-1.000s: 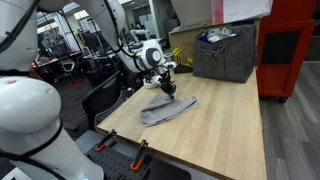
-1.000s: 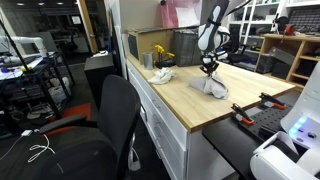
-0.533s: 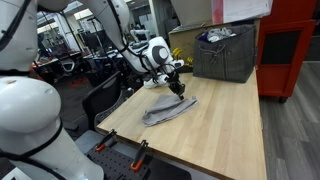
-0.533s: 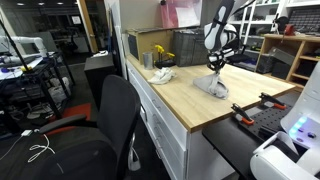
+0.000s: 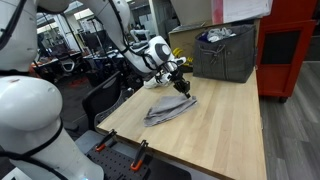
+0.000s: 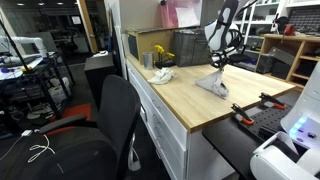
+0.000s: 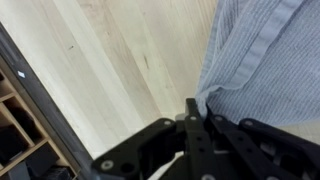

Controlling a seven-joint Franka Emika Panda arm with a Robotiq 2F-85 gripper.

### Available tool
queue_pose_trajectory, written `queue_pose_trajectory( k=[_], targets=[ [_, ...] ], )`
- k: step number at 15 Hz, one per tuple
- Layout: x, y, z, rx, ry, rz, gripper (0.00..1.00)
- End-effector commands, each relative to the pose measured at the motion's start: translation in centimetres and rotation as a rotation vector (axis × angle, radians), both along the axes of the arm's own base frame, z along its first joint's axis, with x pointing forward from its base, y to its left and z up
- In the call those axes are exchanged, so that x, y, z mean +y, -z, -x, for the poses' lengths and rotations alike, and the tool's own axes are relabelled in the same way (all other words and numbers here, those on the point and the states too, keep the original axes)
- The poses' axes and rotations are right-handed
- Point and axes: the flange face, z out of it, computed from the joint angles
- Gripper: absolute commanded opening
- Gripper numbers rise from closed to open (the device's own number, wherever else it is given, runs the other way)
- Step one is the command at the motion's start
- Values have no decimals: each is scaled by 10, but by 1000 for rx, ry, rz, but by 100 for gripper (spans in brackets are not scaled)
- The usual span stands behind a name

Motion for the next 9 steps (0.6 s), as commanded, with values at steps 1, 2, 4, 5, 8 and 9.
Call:
queue_pose_trajectory(
  k=[1,2,4,5,8,9],
  targets=[
    [5,0,-12,0,-13,99,1],
    [7,1,-14,0,-19,115,1],
    [11,5,-19,2,-26,145,1],
    [13,8,-21,4,-23,161,29],
    [17,14,-23,3,-16,192,44],
    [19,16,-22,-1,-12,200,53]
  ],
)
